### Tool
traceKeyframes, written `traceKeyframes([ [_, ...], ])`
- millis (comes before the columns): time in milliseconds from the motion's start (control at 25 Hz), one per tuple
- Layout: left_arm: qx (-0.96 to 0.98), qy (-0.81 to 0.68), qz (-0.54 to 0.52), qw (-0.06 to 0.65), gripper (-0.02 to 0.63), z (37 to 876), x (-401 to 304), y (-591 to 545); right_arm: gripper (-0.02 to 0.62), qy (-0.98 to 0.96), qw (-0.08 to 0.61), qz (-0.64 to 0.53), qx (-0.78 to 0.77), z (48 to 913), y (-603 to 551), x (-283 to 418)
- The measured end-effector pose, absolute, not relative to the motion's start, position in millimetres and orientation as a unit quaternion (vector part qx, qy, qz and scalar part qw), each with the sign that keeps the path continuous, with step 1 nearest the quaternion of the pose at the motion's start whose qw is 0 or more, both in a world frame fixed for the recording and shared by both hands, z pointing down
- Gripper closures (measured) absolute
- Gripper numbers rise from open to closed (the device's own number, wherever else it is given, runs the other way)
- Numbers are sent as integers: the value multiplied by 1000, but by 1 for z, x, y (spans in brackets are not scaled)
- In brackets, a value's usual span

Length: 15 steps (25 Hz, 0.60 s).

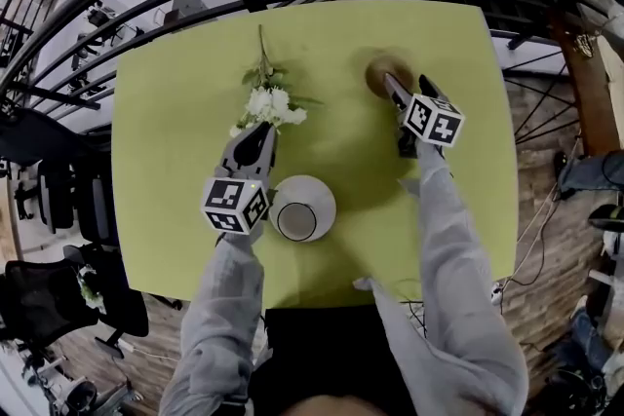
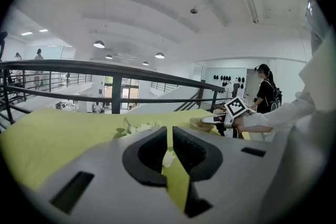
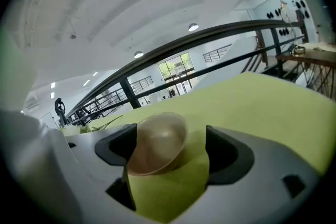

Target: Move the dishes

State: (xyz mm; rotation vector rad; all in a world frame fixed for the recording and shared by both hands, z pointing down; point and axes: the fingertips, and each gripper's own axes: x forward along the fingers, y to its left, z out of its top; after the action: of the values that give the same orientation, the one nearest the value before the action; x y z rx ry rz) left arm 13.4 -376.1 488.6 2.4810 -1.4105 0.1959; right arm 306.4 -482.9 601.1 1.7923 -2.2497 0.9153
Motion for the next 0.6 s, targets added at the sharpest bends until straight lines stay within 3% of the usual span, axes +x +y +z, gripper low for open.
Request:
traceKeyframes([
  [80,858,-489,69,140,560,490,12,-375,227,-739,74,307,596,607,-482,307],
  [120,858,-490,70,140,560,491,10,-376,315,-733,77,308,602,608,-482,309],
  [160,857,-491,72,140,560,492,9,-376,467,-725,75,309,611,607,-481,312],
  [240,855,-493,73,141,560,493,7,-375,568,-711,53,319,624,599,-480,318],
  [600,854,-497,71,137,560,489,2,-367,572,-714,32,326,619,586,-469,311],
])
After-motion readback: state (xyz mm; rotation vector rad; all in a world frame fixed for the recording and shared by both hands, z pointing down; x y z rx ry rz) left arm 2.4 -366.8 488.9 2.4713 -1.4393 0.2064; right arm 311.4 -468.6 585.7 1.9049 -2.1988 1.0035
